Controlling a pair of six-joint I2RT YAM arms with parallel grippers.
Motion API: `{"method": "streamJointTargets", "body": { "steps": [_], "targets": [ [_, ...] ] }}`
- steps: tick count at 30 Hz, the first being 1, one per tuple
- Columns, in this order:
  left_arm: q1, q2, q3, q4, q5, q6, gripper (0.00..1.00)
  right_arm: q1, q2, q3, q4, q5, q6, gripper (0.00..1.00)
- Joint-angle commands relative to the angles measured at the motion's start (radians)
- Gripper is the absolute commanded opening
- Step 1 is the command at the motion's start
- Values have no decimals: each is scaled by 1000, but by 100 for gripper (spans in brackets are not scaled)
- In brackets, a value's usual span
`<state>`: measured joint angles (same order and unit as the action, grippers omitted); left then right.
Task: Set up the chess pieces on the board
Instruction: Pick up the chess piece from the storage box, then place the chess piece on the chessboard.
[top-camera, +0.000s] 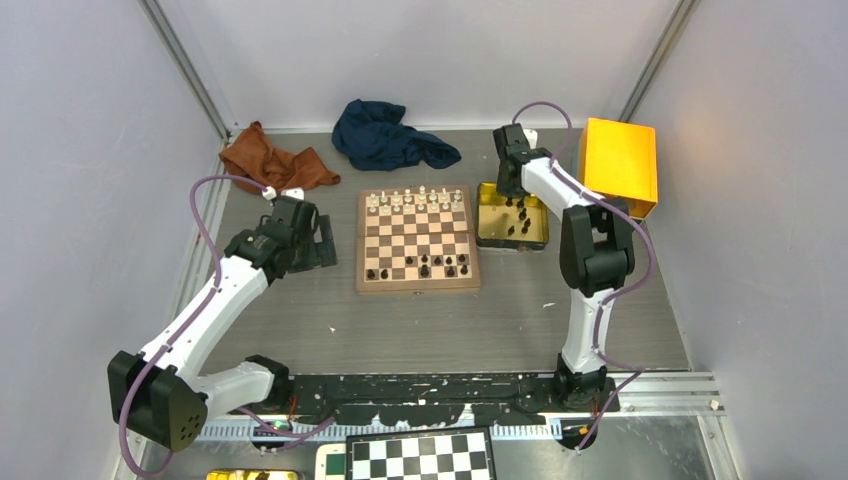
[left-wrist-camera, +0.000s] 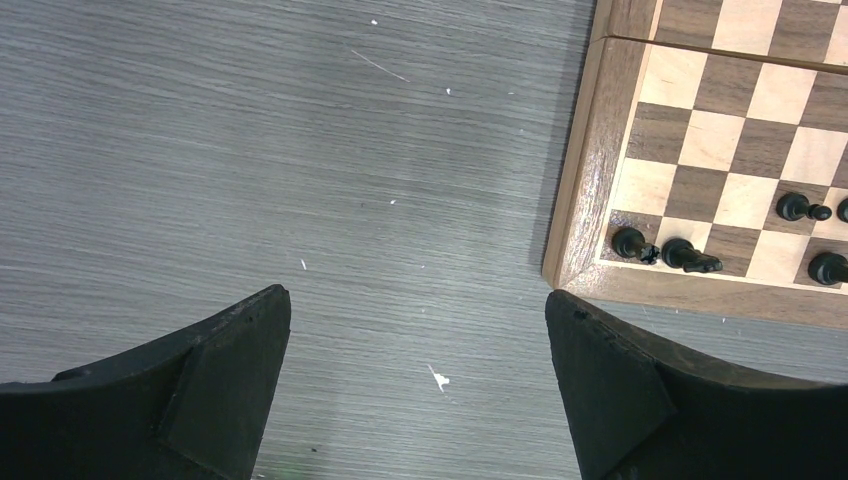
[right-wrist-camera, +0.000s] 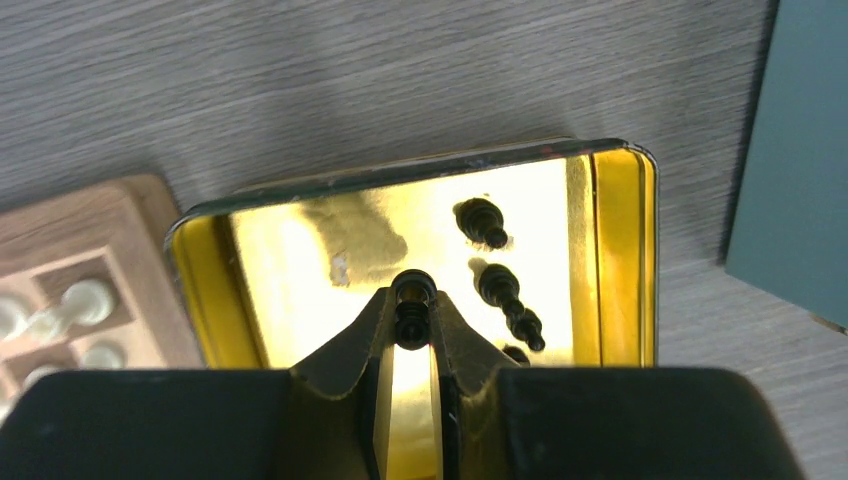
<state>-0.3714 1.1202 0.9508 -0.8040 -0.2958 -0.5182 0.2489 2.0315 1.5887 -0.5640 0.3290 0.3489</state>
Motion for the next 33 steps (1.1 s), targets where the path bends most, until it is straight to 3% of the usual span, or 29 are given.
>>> {"method": "streamJointTargets", "body": {
  "steps": [1,14,24,33],
  "targets": [
    [5,-26,29,33,-3,3,98,47,-149,-2,-19,17,-27,1],
    [5,-39,15,46,3,2,99,345,-292,11,-149,50,-28,1],
    [5,-51,5,53,7,1,99,564,-275,54,-203,59,21,1],
    [5,-69,-12,52,11,-3,99,679,-234,39,-195,35,64,1]
  ]
}}
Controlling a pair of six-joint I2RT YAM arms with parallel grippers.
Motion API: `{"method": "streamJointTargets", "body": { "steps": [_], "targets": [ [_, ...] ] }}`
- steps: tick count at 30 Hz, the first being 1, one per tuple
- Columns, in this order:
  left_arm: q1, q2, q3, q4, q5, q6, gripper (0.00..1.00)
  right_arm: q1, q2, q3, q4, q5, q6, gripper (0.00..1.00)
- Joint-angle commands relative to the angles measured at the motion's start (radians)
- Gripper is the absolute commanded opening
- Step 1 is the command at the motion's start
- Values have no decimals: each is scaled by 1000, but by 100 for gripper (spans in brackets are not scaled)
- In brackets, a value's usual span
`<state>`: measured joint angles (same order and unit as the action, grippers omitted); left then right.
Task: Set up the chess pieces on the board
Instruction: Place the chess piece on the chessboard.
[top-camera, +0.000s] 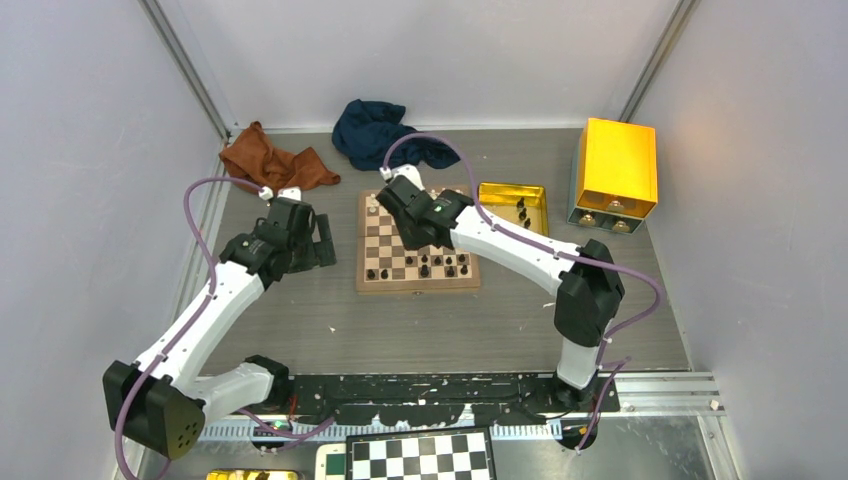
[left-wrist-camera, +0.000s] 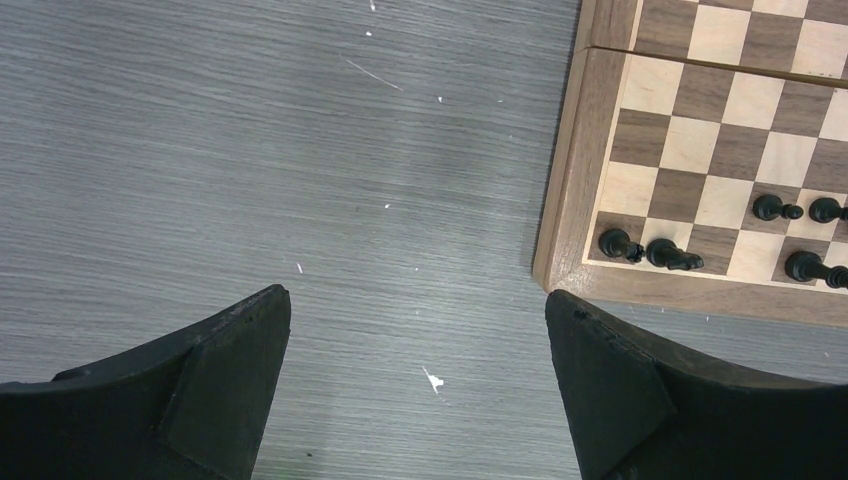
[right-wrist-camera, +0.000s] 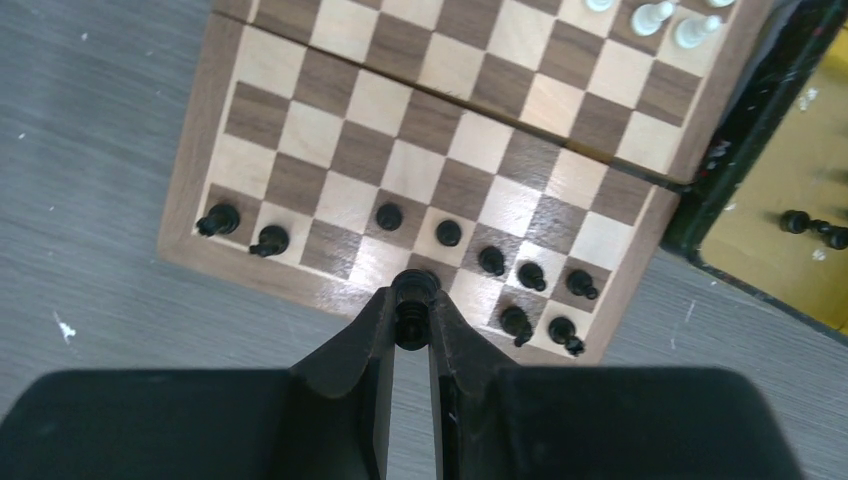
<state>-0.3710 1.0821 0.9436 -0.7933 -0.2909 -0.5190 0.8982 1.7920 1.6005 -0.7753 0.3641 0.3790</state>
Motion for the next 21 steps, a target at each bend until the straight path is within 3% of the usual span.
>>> {"method": "streamJointTargets", "body": {
  "steps": [1,21],
  "targets": [
    [4,-33,-6,41,6,-2,99,38,10,26,19,-2,36,1],
    [4,-51,-17,32,9,-10,99,63,60,-81,103,-55,47,1]
  ]
}}
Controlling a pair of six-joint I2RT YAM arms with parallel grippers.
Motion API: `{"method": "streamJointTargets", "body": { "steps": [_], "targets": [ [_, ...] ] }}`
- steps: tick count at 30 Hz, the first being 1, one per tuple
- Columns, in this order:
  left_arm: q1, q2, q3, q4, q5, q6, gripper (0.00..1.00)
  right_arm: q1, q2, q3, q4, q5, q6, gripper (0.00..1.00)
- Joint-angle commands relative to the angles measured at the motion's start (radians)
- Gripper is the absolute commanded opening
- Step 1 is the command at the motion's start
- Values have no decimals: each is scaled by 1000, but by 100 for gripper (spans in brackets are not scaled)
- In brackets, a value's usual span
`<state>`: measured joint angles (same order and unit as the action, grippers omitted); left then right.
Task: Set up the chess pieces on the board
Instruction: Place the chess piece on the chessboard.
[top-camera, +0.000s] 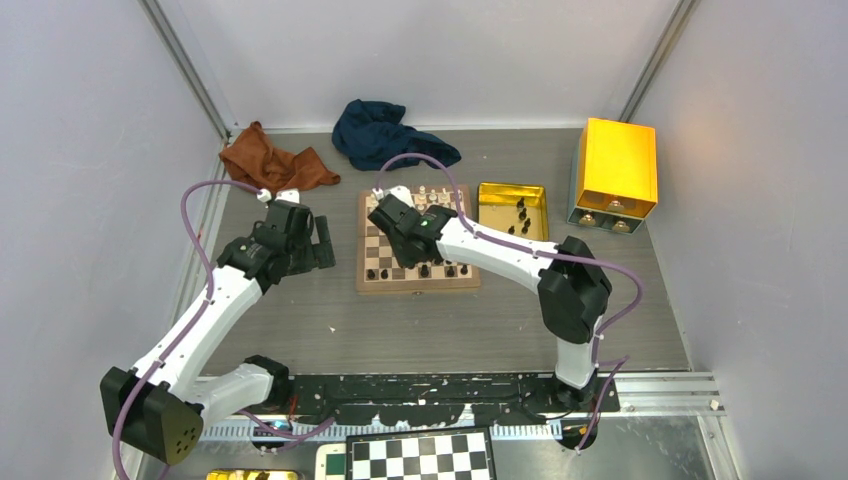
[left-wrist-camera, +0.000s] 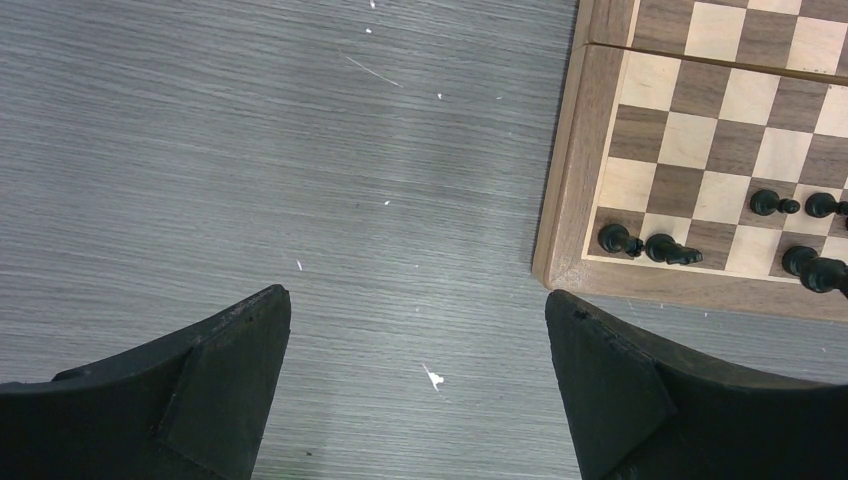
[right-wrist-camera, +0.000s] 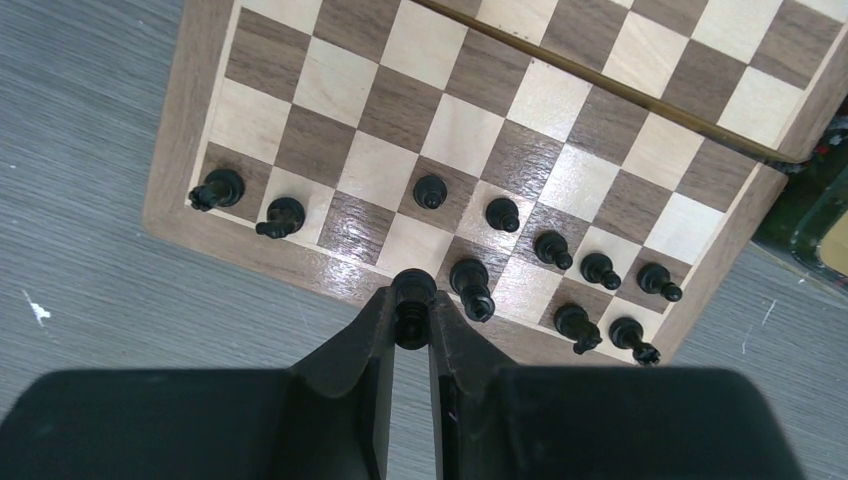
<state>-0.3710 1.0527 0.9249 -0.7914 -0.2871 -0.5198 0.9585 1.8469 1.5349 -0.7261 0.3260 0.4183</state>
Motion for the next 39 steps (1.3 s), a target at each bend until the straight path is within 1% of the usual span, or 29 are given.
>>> {"method": "streamJointTargets", "body": {
  "steps": [1,19,39],
  "targets": [
    [4,-21,2,29,4,-8,99,5,6,-23,64,-20,7,1],
    [4,-4,14,25,-7,2,99,3,57,-39,101,-32,-13,1],
    [4,13,20,25,-6,5,99,-28,60,-78,132,-41,-15,1]
  ]
}}
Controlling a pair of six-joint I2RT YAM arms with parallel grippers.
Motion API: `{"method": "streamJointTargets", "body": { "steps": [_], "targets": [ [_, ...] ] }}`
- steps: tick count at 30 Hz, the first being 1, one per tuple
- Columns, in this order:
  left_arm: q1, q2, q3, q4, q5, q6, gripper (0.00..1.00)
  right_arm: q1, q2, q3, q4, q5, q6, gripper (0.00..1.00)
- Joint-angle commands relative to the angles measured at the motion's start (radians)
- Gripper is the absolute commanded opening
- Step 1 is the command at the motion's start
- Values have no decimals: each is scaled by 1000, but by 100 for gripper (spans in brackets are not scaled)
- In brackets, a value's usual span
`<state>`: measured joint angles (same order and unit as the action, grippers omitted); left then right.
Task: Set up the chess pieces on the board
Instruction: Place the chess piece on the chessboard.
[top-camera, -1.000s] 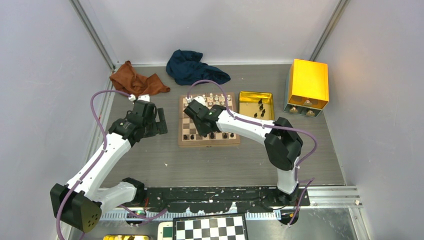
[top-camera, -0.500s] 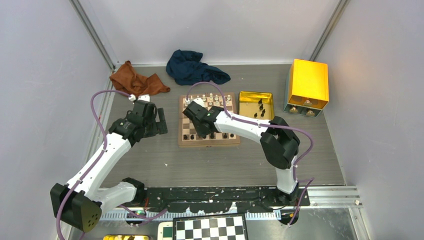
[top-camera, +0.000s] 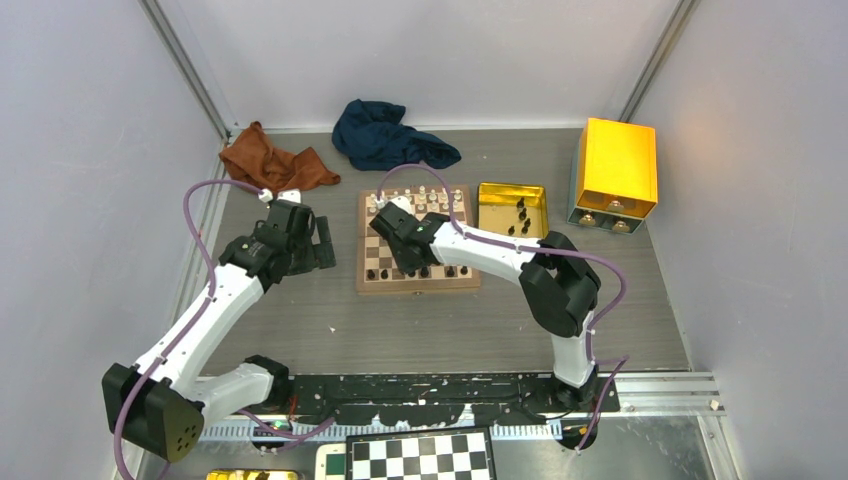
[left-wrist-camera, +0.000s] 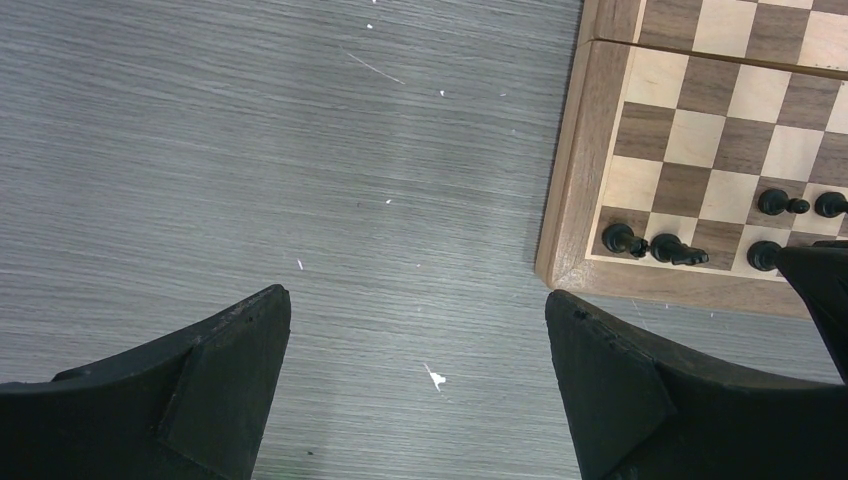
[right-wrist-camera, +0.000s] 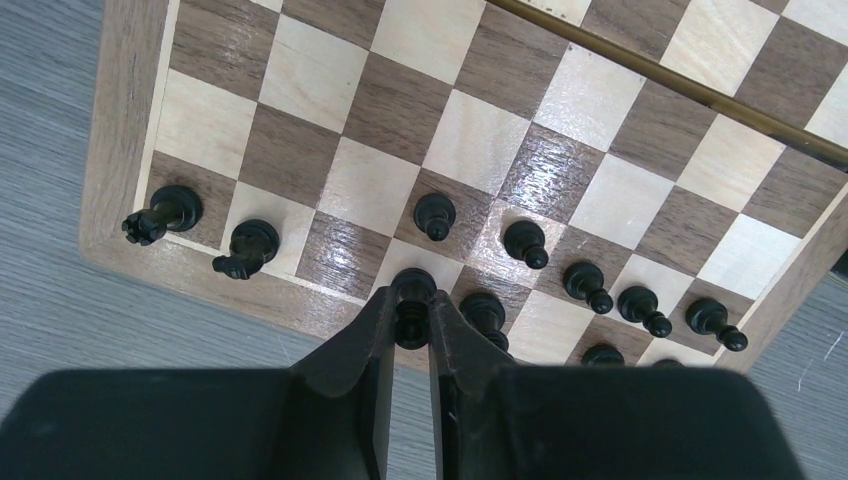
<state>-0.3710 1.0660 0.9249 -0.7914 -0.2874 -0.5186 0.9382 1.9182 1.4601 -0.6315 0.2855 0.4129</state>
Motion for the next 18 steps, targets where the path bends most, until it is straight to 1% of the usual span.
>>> {"method": "streamJointTargets", "body": {
  "steps": [1,8,14,16,18],
  "targets": [
    [4,0,20,26,-6,4,99,-9,-11,-4,39,-1,-11,1],
    [4,7,21,29,-2,3,99,-12,-6,-4,39,-12,-11,1],
    [4,14,22,33,-1,3,99,-11,-5,-6,36,-17,-10,3],
    [4,16,22,36,-1,3,99,-12,-6,-5,36,-18,-11,5],
    [4,20,22,37,2,3,99,-11,-6,-2,33,-20,-11,9]
  ]
}}
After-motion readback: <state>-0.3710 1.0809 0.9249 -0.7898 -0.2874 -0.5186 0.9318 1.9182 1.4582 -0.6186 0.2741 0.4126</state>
